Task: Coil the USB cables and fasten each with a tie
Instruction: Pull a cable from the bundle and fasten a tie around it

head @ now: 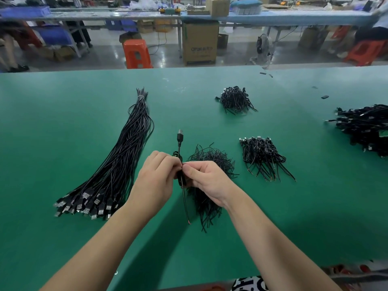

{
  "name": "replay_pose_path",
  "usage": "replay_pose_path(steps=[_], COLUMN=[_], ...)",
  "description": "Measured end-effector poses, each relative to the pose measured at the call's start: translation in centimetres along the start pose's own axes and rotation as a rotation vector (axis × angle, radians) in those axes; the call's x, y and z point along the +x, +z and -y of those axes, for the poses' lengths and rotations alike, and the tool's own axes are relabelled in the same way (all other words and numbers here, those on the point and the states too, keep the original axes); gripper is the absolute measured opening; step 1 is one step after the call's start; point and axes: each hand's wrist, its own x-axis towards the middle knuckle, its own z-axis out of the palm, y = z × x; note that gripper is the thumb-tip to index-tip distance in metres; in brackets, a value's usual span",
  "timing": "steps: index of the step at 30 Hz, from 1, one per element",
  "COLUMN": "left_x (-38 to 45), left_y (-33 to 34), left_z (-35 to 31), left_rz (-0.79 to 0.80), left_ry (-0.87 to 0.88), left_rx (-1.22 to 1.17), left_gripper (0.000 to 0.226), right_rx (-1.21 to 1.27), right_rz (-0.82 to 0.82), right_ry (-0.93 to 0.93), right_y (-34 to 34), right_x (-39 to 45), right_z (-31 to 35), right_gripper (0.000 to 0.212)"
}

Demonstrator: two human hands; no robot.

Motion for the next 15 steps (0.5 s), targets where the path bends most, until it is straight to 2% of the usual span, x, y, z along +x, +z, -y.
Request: replay_pose_path(steps=[4,7,12,15], left_x=[-0.1,-0.2,-0.4,-0.6], left_y=[0.0,0.0,0.6,1.0], left_z=[-0.4,0.0,1.0,1.5], left_rz=[-0.087,-0.155,-0.11,-0.077], left_ry=[-0.146,-0.274,-0.386,-0.386], left_rx=[-0.125,-0.234,-0.348,-0.349], left_gripper=[0.013,0.04,0.06,0.06], right_rx=[0.1,0.167,0.095,0.041], right_rz=[0.024,0.095,0.132,0.091], right_ry=[0.01,0.064,0.077,0.101], right_y=[-0.7,-1.6,-2.0,-2.3], right_x=[0.0,-0.2,-0.5,-0.5], right_z=[0.2,0.4,0.8,0.9], right_gripper=[0.024,0.019,0.01,0.013])
